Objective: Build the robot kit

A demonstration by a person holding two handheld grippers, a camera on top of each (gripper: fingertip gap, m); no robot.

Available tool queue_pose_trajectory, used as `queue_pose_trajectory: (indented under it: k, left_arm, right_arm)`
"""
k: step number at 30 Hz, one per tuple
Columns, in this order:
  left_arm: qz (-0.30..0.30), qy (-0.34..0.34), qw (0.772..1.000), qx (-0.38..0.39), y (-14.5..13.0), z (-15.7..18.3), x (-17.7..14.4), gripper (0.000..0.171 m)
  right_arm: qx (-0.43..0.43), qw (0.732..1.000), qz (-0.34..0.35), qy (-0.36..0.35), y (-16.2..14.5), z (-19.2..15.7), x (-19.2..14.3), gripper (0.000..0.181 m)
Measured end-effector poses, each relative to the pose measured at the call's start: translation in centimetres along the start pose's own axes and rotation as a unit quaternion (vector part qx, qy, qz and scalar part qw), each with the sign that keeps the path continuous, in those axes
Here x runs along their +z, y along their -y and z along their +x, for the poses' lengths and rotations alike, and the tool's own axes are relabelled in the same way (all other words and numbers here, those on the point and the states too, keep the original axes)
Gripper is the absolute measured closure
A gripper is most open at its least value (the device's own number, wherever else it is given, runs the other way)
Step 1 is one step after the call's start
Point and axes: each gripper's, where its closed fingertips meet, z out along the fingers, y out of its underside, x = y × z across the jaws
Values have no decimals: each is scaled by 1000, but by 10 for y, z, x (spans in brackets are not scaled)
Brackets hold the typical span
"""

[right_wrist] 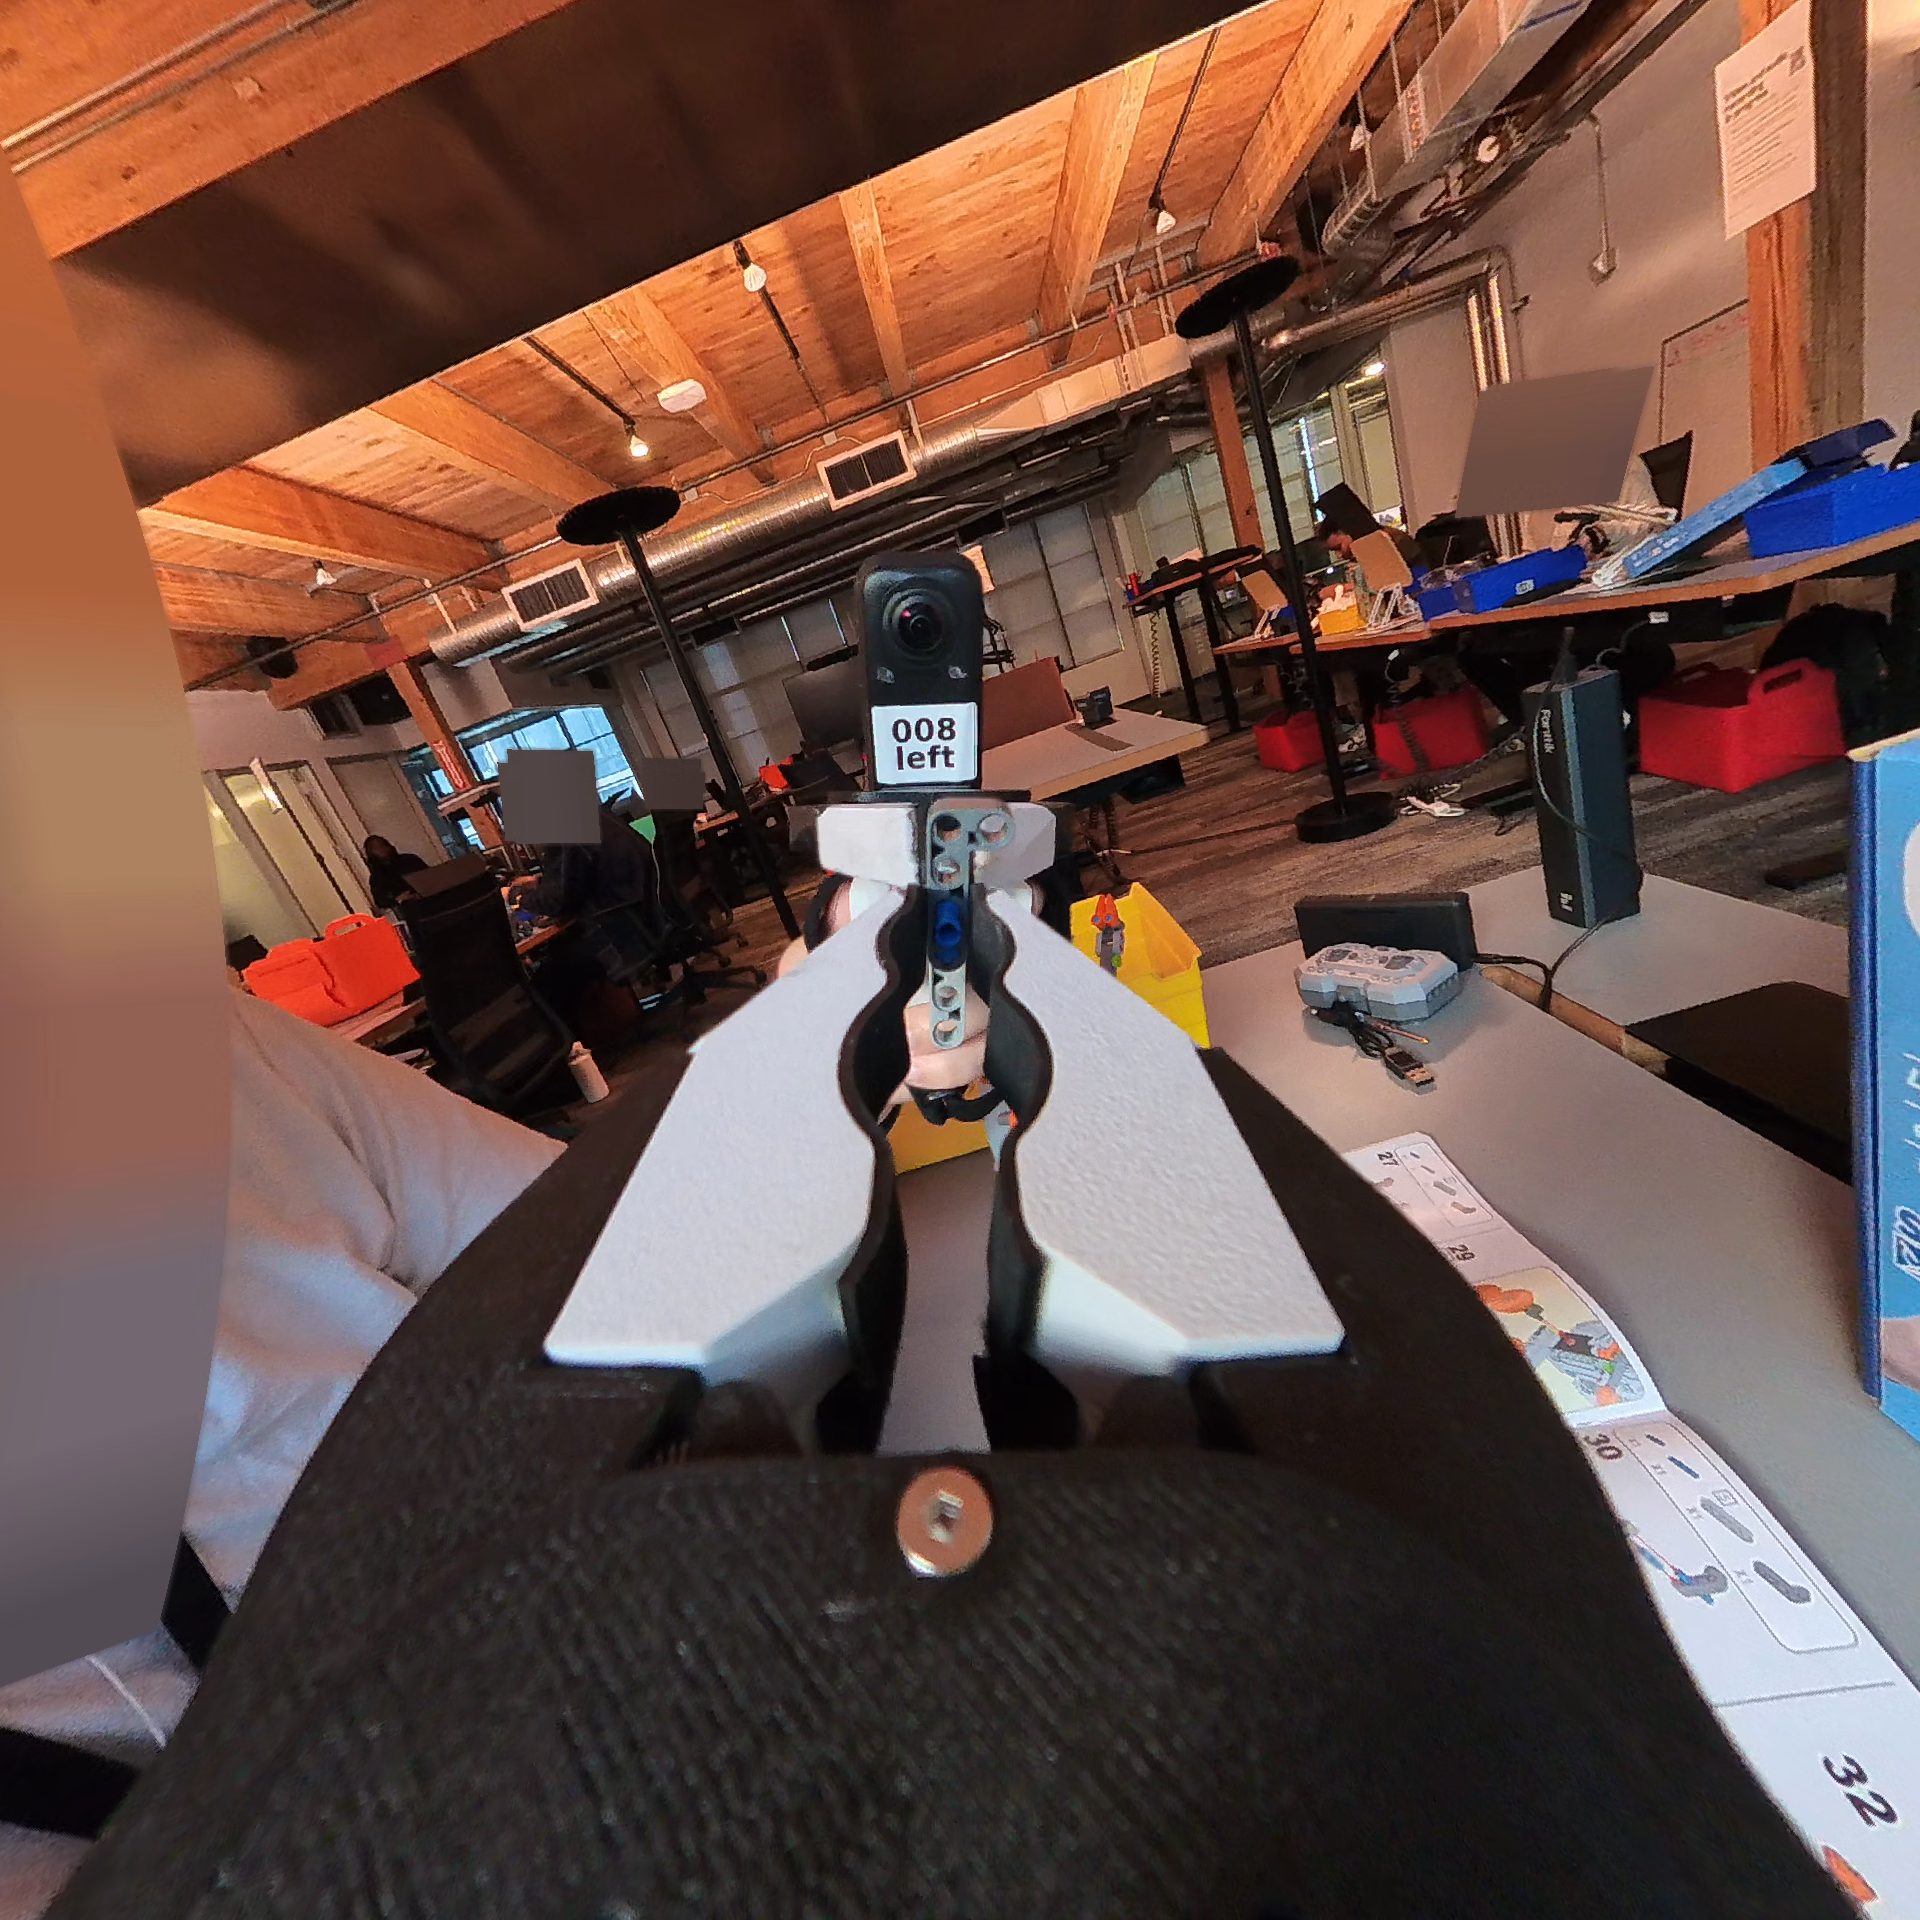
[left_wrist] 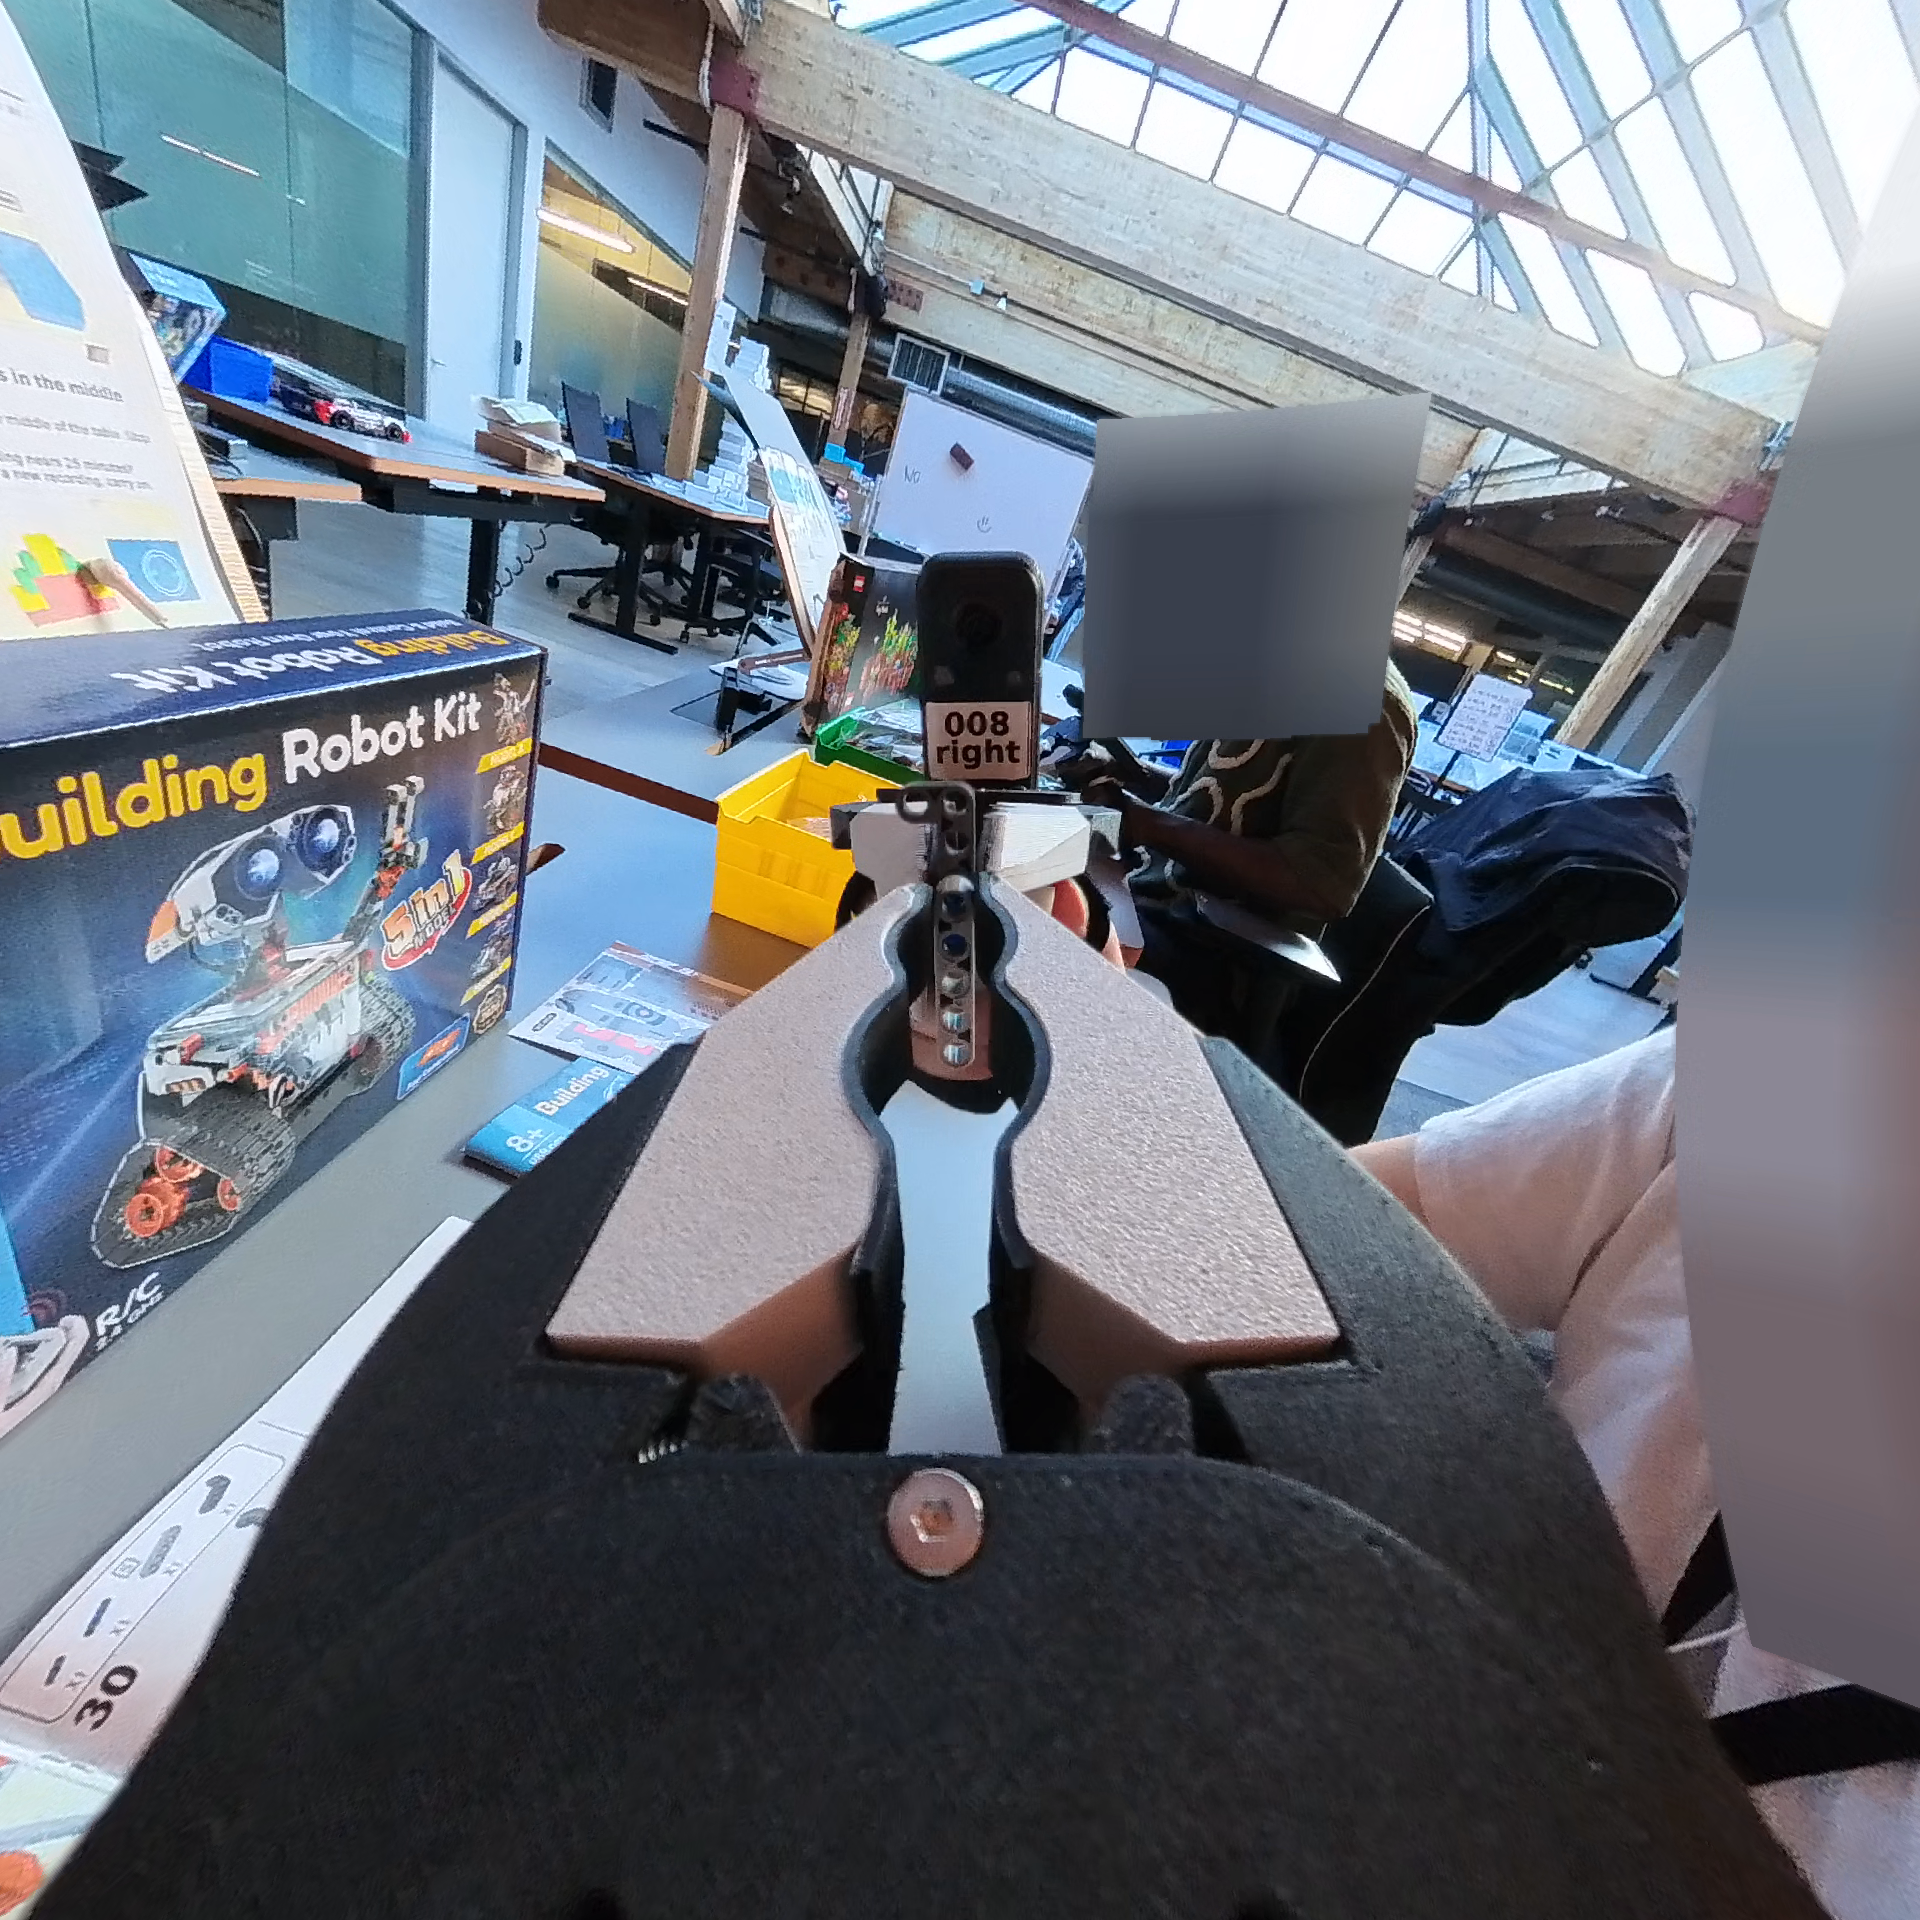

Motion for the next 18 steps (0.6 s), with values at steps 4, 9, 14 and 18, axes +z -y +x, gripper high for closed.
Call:
queue_pose_trajectory:
  k: [4, 9, 14, 18]
  left_arm:
    - [-14, 8, 1000, 19, -3, 2, 2, 167]
    - [-23, 19, 999, 35, -5, 3, 3, 167]
    - [-23, 20, 999, 34, -6, 3, 3, 167]
    - [-23, 9, 999, 37, -7, 7, 4, 167]
  right_arm:
    - [-4, 1000, -11, 7, -2, -2, -2, 175]
    - [-26, 999, -33, -11, -5, -3, -3, 175]
    - [-15, 999, -33, -4, -7, -4, -3, 175]
    - [-13, 999, -43, 6, -8, -9, -5, 176]
